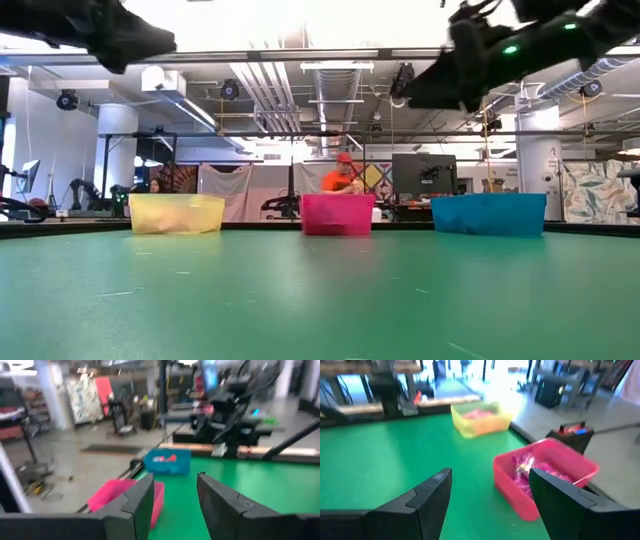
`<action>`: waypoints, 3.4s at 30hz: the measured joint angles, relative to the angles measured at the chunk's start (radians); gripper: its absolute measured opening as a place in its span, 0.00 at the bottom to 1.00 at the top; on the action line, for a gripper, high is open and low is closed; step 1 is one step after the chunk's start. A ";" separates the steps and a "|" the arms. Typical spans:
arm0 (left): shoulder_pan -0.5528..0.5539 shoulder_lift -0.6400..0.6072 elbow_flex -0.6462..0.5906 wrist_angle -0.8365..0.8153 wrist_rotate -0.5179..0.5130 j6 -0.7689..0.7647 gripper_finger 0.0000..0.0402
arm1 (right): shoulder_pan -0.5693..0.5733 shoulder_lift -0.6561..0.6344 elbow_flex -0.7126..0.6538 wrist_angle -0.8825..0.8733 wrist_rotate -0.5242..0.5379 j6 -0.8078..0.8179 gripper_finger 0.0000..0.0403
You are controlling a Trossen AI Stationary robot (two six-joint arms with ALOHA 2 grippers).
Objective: Sort candy by brand, put in halloween buckets
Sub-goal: Return to Home Position
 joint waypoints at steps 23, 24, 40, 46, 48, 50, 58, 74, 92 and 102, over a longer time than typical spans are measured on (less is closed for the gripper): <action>0.007 -0.319 -0.353 0.253 0.304 0.014 0.28 | 0.052 -0.857 -0.458 -0.025 -0.222 0.036 0.55; 0.007 -0.318 -0.350 0.246 0.304 0.013 0.28 | 0.064 -0.878 -0.459 -0.024 -0.240 0.012 0.54; 0.008 -0.288 -0.345 0.173 0.067 0.032 0.28 | 0.142 -1.024 -0.460 -0.016 -0.312 -0.319 0.38; 0.008 -0.273 -0.345 0.175 0.067 0.032 0.28 | 0.142 -1.020 -0.454 0.031 -0.310 -0.221 0.35; 0.008 -0.269 -0.345 0.175 0.067 0.032 0.28 | 0.142 -1.020 -0.450 0.033 -0.309 -0.188 0.34; 0.008 -0.265 -0.345 0.175 0.067 0.032 0.28 | 0.142 -1.019 -0.450 0.033 -0.307 -0.164 0.35; 0.008 -0.254 -0.345 0.174 0.068 0.031 0.28 | 0.142 -1.008 -0.448 0.024 -0.307 -0.143 0.36; 0.008 -0.247 -0.345 0.174 0.068 0.031 0.28 | 0.142 -1.008 -0.446 0.022 -0.307 -0.143 0.35; 0.008 -0.247 -0.344 0.174 0.068 0.031 0.28 | 0.142 -1.008 -0.446 0.022 -0.307 -0.143 0.35; 0.008 -0.247 -0.344 0.174 0.068 0.031 0.28 | 0.142 -1.008 -0.445 0.022 -0.307 -0.143 0.33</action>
